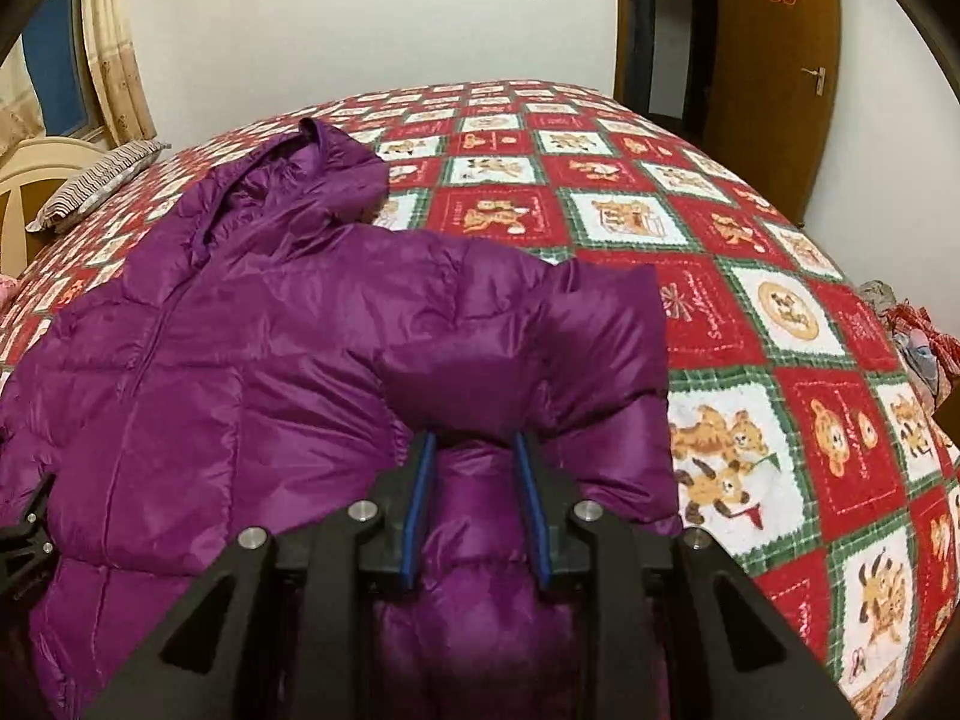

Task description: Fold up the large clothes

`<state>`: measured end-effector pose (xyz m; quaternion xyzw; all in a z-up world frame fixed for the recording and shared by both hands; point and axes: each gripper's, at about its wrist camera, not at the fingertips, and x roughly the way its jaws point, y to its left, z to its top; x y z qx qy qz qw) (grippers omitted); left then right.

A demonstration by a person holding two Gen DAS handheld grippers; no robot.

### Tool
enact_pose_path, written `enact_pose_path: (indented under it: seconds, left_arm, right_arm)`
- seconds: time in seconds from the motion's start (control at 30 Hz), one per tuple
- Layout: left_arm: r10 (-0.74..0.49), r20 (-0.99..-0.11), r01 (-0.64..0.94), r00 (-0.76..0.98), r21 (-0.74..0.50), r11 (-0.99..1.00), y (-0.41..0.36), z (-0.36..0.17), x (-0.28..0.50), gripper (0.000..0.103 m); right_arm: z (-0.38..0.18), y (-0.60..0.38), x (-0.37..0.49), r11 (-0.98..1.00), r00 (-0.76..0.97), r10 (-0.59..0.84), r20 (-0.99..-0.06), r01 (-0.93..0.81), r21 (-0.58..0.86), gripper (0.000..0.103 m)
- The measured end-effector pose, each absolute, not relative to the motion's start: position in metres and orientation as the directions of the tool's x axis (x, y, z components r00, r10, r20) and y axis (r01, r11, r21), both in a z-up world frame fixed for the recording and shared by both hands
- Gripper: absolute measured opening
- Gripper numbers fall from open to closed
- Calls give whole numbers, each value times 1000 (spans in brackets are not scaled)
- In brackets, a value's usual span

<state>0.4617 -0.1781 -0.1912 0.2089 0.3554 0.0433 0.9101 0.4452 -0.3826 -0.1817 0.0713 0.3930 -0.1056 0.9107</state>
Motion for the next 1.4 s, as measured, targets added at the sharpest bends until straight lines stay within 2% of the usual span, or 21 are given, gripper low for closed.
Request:
enact_pose_path:
  seconds: [0.17,0.37,0.43,0.5,0.67,0.9,1.4]
  left_arm:
    - [239,-609,59,756,428,902,-182,-192,460,102]
    - [217,-623,60,751,393,917,-176,-193,462,102]
    - [212,-626,61,750,385,921,-174,-193,462,102]
    - [210,-626,61,751,383,922,-174,-193,463,102]
    - [208,-627,61,750,379,923,-174,-193,463,102]
    - [206,-628,62,750,377,924,-174,-194,463,102]
    - [209,-626,61,751,381,923,-174,-194,463,102]
  right_arm:
    - [-183,-381,446,968,670,-154,-726,251,27,31]
    - [-180,-374,447,969,654,-176,-736,246,-14,33]
    - [-172,-368,440,971,649,-181,-739,236,-30,37]
    - [-159,-359,424,975,680,-168,-714,223,-17,48]
    - [-147,-326,398,988,732,-138,-668,149,-42,52]
    - [-183,-317,411,991,667,-127,-734,115,-67,55]
    - [-190,-310,412,983,671,-181,-719,130,-127,58]
